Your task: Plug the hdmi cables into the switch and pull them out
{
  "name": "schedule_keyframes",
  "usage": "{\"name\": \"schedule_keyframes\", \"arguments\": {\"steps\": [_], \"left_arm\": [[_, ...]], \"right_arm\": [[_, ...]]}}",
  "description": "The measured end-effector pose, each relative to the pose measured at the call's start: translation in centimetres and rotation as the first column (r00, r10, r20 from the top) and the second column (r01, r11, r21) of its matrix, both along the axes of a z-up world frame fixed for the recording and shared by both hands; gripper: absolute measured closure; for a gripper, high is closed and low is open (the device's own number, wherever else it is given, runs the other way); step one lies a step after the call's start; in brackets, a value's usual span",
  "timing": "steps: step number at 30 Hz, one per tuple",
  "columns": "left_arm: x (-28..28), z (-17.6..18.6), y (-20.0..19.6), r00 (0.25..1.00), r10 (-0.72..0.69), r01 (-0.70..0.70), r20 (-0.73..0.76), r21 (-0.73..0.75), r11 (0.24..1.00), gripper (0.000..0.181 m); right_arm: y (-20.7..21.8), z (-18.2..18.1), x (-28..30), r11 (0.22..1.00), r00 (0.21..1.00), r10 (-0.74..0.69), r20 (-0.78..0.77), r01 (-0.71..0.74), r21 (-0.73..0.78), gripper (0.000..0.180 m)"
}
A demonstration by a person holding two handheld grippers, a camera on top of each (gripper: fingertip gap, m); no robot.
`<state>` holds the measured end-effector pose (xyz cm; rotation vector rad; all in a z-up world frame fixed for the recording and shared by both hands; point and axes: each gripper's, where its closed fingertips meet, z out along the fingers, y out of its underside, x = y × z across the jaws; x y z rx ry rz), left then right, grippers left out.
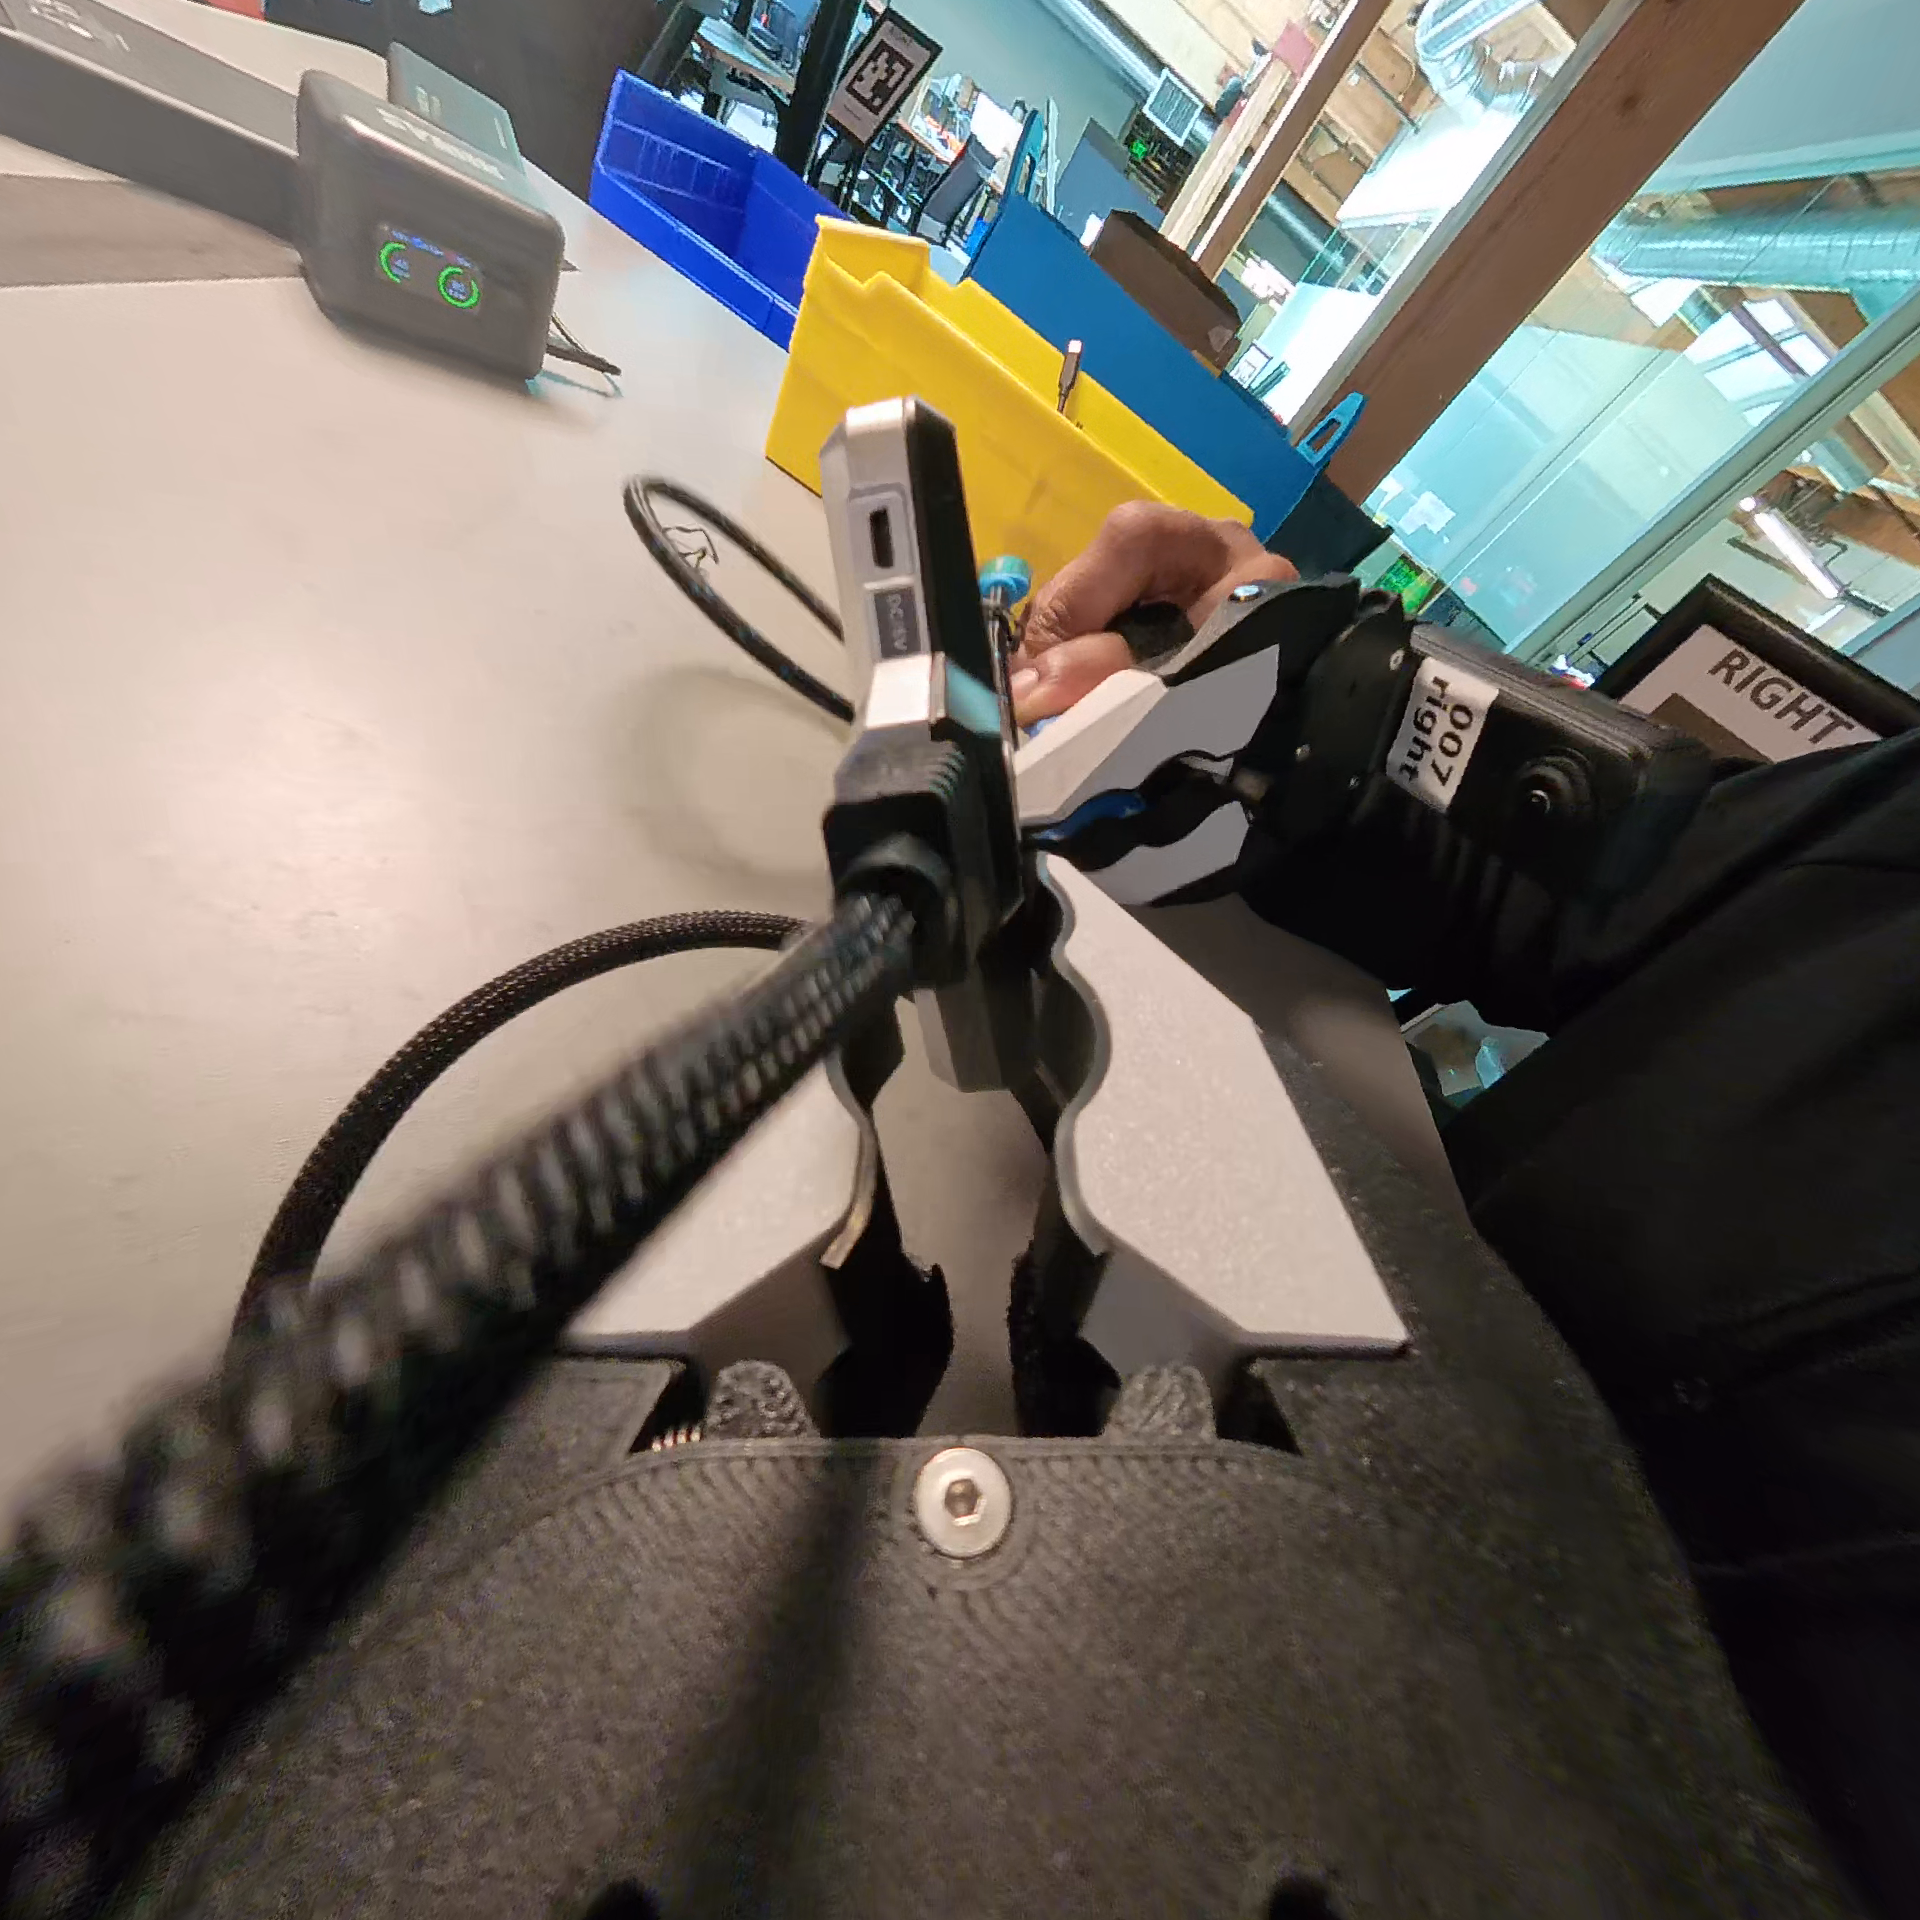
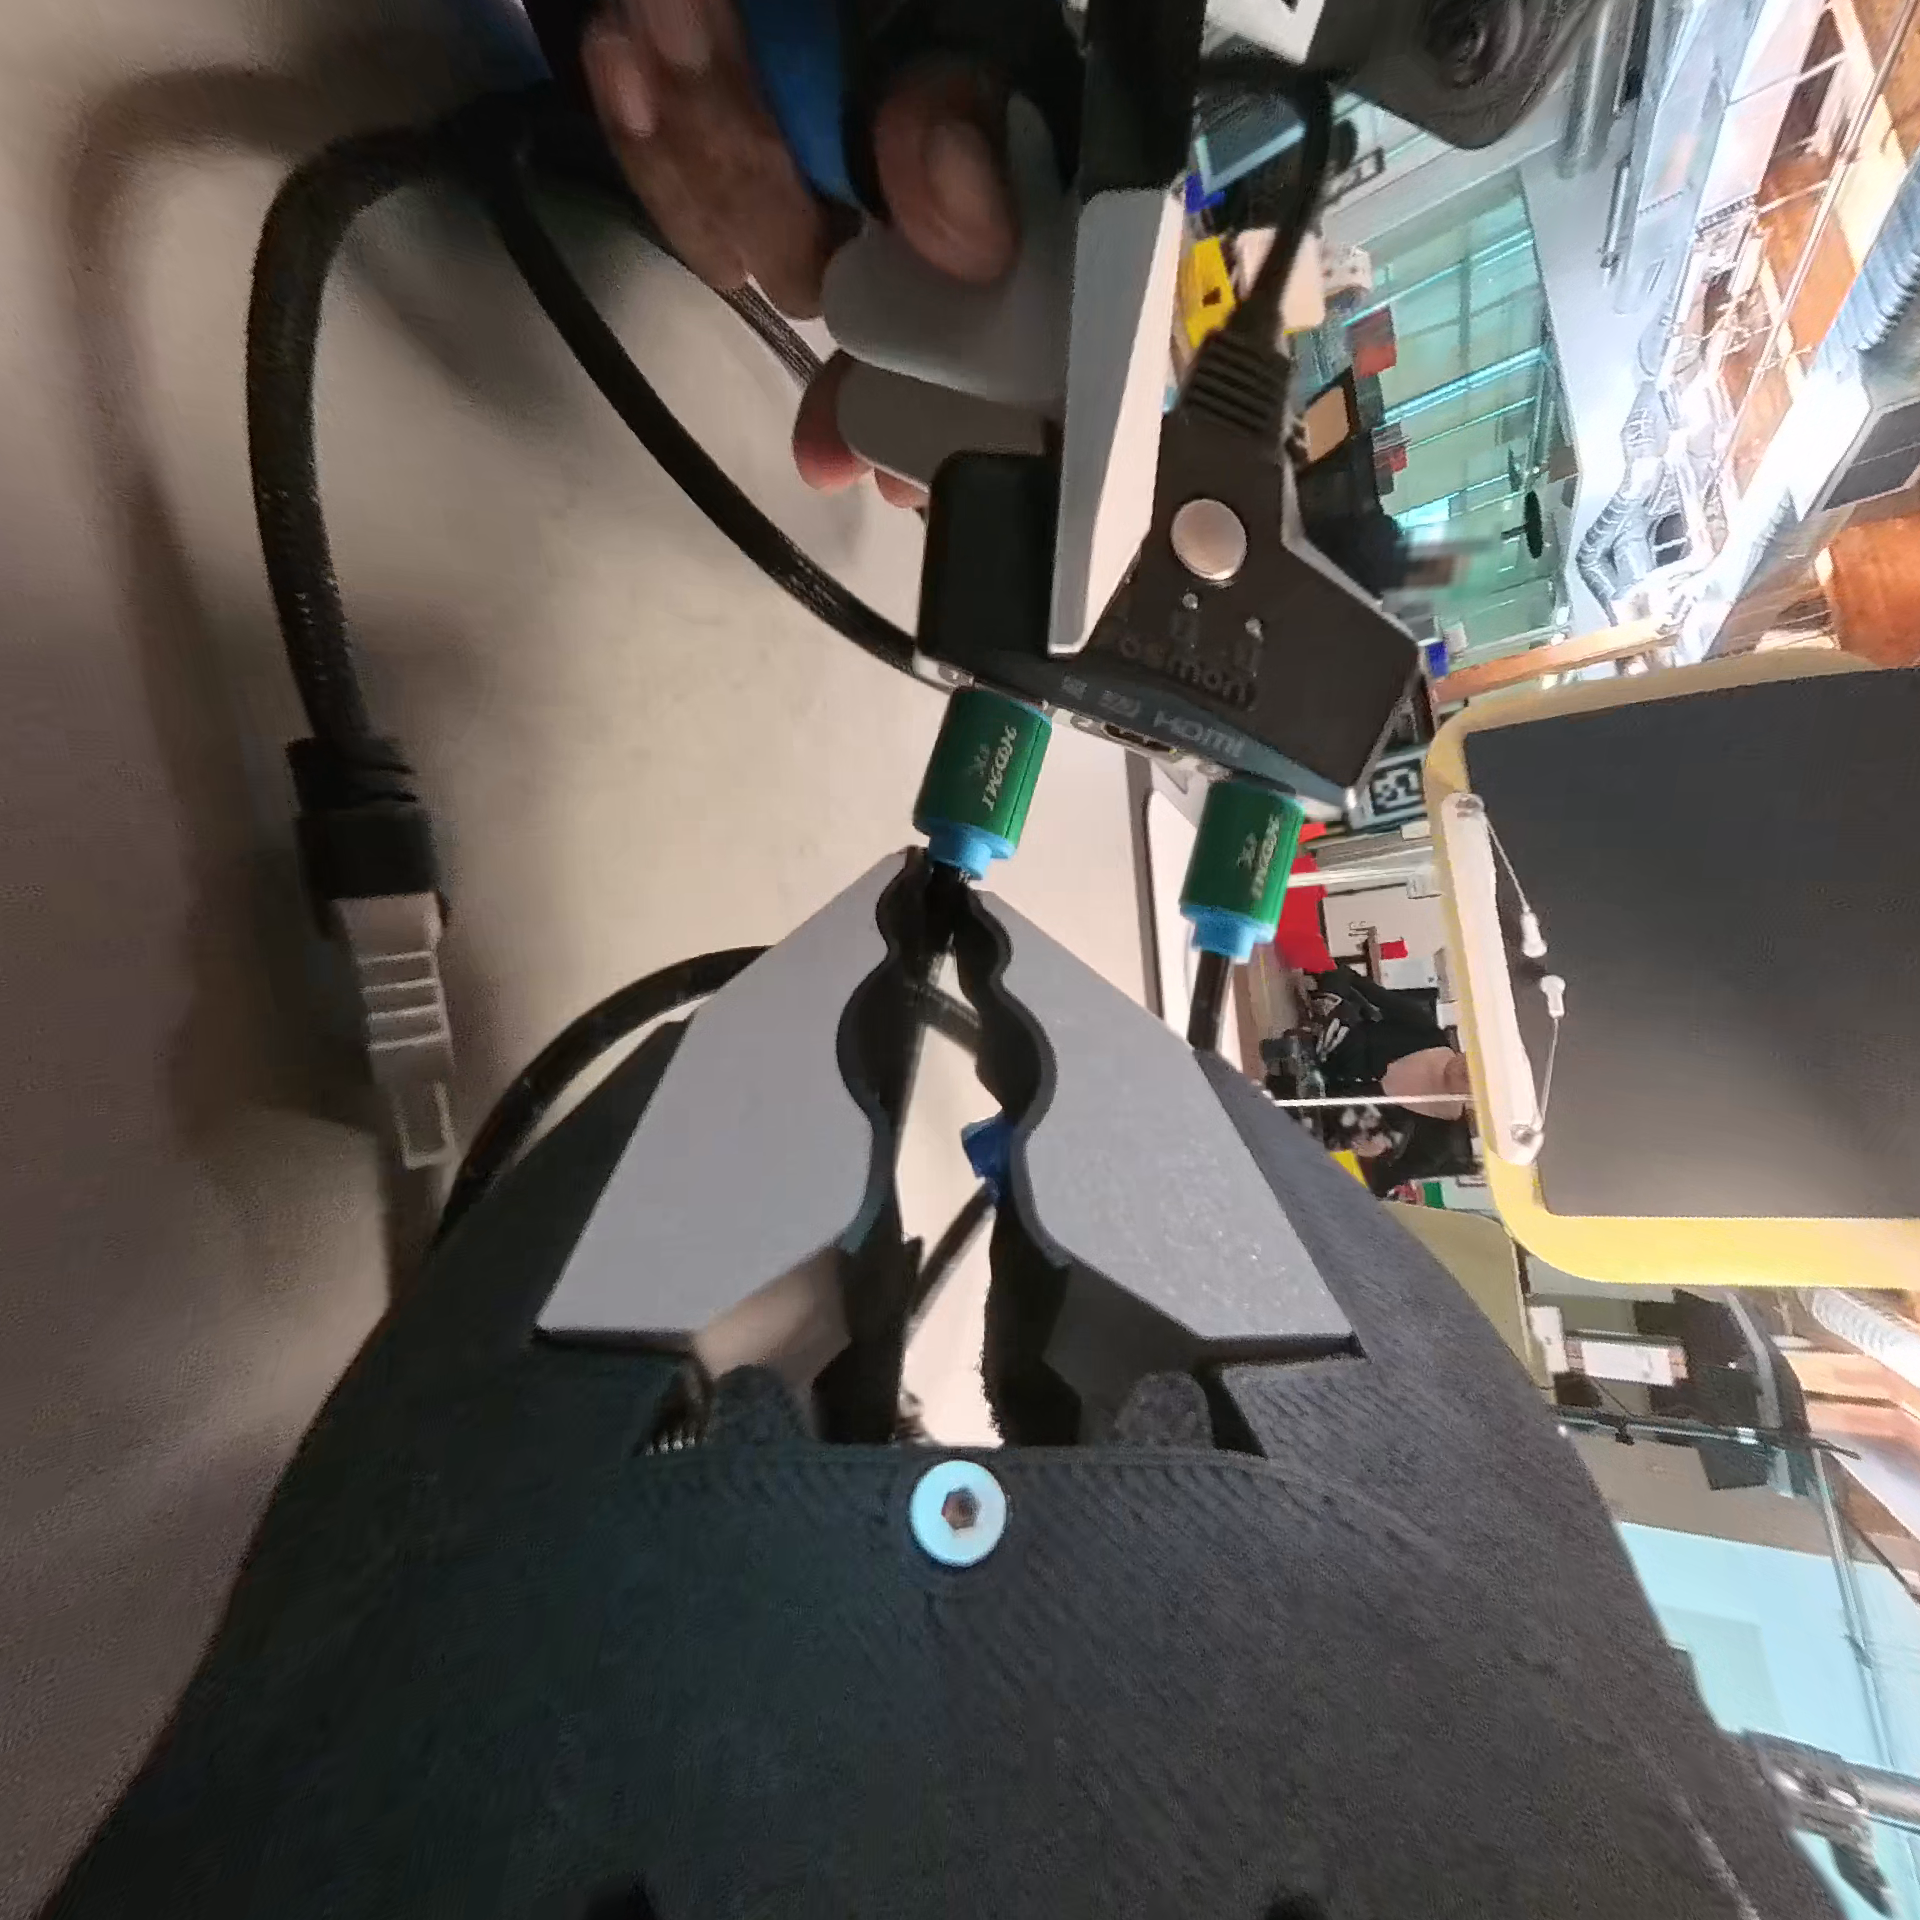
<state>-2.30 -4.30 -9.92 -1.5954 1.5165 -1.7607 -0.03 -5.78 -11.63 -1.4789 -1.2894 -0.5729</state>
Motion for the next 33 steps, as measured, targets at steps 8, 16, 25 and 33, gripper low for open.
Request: {"name": "schedule_keyframes", "arguments": {"steps": [8, 16, 25, 33], "left_arm": [[-0.3, 0.3, 0.1, 1.0, -0.026, 0.026, 0.0, -0.134, 0.991, 0.159], [-0.4, -0.5, 0.2, 0.997, -0.036, 0.024, -0.064, -0.178, 0.984, 0.153], [0.0, -0.5, 0.5, 0.998, -0.004, -0.006, -0.059, -0.166, 0.986, 0.154], [0.1, 0.0, 0.5, 1.0, 0.008, -0.012, -0.026, -0.164, 0.986, 0.159]], "right_arm": [[-0.4, 0.0, -0.8, 0.999, 0.998, 0.026, -0.061, -0.028, -0.04, 0.171], [0.0, -0.5, -0.7, 0.999, 0.998, -0.001, -0.07, -0.002, -0.048, 0.171], [0.1, -0.1, 0.1, 0.999, 0.997, -0.015, -0.078, 0.011, -0.048, 0.171], [-0.4, -0.3, -0.3, 0.998, 0.998, 0.012, -0.057, -0.016, -0.067, 0.172]]}}
